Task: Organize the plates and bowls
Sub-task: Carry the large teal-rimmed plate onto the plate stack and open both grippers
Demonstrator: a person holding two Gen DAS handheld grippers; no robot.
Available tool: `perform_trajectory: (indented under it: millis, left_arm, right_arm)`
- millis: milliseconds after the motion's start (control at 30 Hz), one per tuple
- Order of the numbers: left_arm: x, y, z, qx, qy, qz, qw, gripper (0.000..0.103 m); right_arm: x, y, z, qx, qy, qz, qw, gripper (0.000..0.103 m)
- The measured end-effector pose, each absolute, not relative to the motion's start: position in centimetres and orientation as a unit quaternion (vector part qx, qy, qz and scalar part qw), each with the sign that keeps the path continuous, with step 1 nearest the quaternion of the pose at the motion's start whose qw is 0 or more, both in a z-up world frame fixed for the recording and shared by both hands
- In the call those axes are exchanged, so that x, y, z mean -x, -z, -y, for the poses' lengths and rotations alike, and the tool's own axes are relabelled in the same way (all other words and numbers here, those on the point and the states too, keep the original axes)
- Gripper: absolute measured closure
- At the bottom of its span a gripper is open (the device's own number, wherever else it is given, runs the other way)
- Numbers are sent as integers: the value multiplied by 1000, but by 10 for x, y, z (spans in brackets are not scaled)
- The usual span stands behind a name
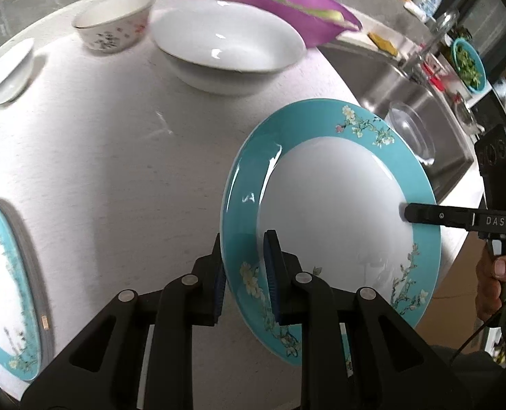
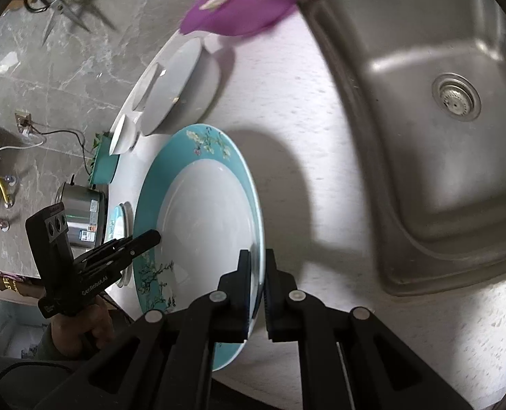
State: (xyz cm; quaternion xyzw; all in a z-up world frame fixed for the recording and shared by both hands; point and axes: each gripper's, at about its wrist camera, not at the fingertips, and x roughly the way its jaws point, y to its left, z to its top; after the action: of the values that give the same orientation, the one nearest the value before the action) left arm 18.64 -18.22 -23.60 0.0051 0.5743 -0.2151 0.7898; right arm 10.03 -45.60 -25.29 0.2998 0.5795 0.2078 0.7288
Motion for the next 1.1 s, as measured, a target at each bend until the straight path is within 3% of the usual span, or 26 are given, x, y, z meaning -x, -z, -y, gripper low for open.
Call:
perform_trajectory:
  millis: [200, 600, 833, 1100]
  left_arm:
    - [-179, 211, 127, 23, 177, -562, 807, 85]
    - [-157, 188, -58, 88, 50, -547, 831, 84]
    - [-146, 209, -154, 108, 8, -556, 824, 83]
    - [-145, 240, -202, 113, 7, -572, 813, 81]
  right_arm:
    - [-116, 231, 412, -268, -244, -578, 731, 94]
    - [-181, 198, 241, -183, -354, -584, 707, 94]
    - [-204, 205, 151, -151, -376, -598, 691, 94]
    - [-206, 215, 110, -120, -357, -613, 694, 94]
